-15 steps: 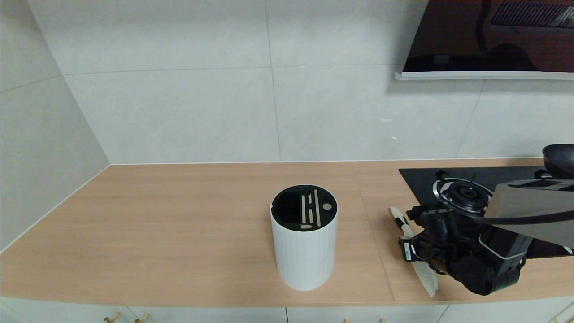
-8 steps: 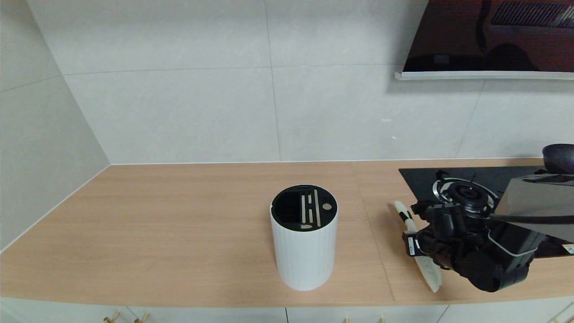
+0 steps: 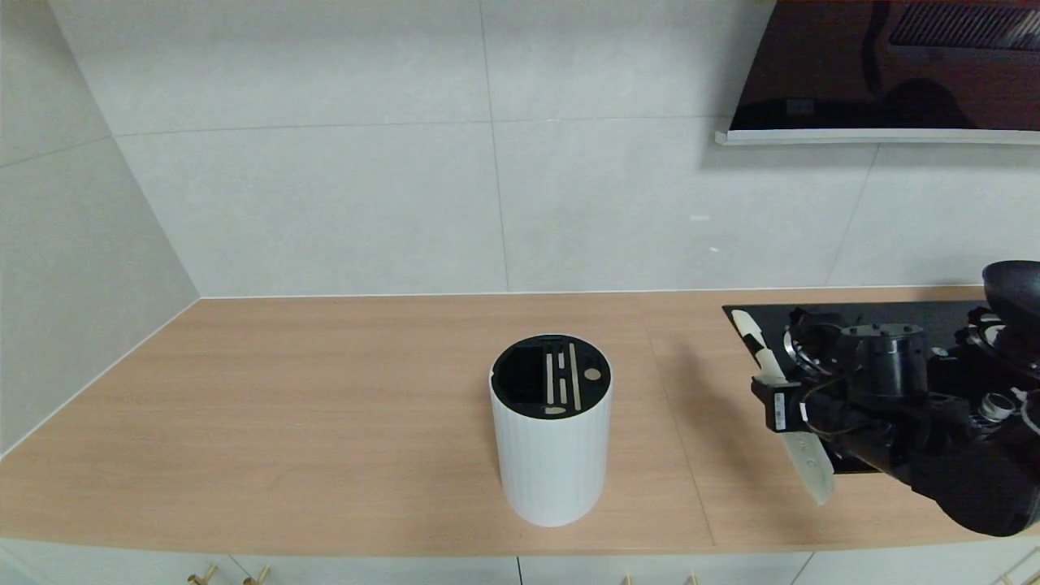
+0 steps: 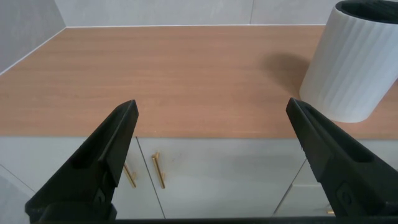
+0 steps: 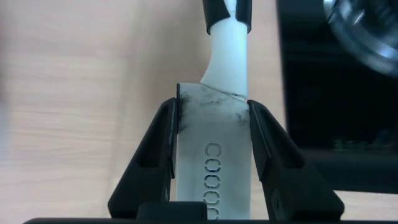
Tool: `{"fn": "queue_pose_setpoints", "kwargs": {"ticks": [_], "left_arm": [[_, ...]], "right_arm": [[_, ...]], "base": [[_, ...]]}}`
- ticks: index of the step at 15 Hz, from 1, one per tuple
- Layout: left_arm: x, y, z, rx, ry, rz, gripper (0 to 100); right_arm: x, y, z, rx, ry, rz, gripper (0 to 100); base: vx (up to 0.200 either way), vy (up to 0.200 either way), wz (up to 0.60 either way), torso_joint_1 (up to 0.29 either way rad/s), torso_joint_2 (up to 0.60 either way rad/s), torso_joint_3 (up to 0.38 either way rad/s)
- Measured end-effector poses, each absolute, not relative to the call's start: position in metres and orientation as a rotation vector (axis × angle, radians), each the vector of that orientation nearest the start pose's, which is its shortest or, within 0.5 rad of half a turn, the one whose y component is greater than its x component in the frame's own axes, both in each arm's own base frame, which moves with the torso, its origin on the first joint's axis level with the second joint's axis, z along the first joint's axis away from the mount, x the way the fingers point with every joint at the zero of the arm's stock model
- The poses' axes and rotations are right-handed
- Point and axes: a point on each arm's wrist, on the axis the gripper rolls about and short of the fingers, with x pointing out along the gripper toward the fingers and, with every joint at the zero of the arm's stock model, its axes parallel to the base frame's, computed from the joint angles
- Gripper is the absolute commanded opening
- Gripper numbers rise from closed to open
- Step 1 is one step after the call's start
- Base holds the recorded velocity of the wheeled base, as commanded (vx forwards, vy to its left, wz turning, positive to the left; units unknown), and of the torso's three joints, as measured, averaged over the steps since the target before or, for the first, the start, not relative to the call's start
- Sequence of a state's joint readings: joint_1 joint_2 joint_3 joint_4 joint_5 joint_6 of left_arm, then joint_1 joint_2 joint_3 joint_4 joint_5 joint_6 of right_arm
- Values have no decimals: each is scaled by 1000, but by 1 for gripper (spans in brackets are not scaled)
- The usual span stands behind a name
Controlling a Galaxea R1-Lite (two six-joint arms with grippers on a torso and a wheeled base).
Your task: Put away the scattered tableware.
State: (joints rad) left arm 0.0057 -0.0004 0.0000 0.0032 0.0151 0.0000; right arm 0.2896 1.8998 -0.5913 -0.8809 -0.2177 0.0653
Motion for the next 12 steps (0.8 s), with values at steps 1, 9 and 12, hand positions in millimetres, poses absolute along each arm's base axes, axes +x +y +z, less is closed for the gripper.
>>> {"fn": "queue_pose_setpoints", "kwargs": {"ticks": [1,9,12], "left_arm": [[-23,0,75,8,3,20,100],[-35,-5,114,-8,-92,-198,100],[-29,-8,153,-16,-35,-340,100]], "right_arm": [[289,87,104,-38,384,76,0],[242,111,180,-9,211,225,0],[241,125,198,2,149,280,0]], "base": [[0,0,0,0,0,0],[0,0,0,0,0,0],[0,0,0,0,0,0]]}}
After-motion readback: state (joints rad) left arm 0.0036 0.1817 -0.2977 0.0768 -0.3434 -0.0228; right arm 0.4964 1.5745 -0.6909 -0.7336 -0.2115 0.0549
